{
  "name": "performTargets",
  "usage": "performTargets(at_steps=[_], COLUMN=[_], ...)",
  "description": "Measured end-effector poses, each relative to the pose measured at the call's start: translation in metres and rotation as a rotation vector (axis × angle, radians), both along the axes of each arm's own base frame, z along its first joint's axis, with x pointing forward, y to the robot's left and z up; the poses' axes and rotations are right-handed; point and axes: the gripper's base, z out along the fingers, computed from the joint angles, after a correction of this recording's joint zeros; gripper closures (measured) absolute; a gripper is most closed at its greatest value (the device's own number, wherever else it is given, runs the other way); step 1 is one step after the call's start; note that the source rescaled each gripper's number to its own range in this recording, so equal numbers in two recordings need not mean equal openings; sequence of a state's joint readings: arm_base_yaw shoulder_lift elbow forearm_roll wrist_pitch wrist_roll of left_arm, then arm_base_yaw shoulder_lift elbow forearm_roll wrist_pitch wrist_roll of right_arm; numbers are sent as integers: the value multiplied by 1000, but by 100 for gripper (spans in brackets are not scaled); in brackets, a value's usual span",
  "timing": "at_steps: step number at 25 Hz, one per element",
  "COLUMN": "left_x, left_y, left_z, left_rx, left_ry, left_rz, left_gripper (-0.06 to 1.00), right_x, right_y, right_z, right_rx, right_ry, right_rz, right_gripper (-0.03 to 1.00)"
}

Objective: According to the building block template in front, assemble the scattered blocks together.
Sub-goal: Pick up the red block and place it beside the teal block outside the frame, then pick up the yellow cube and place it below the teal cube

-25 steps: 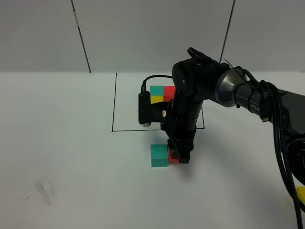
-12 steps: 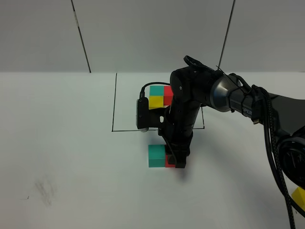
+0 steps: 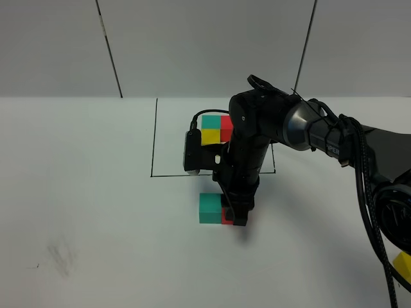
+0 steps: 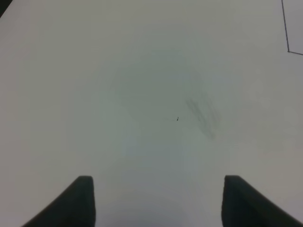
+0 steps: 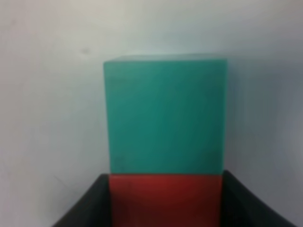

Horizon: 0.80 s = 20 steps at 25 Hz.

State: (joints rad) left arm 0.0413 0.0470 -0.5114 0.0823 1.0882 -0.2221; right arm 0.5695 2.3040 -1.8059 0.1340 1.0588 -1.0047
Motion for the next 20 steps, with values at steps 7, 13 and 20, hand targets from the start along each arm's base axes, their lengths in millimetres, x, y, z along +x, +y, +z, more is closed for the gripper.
performTargets(at_steps=[7,13,20], left_x=[0,0,0], left_y=[0,0,0], left_z=[0,0,0], left_rx=[0,0,0], left_ry=[0,0,0], left_rz=[0,0,0], left_gripper=[58,58,58], right_x=[1,0,-7], right_y=[1,-12,-61], right_z=[1,58,80], right_rx=[11,30,-85], right_ry=[-9,-94,-27], right_rz=[-50,-307,-816], right_gripper=[45,20,19])
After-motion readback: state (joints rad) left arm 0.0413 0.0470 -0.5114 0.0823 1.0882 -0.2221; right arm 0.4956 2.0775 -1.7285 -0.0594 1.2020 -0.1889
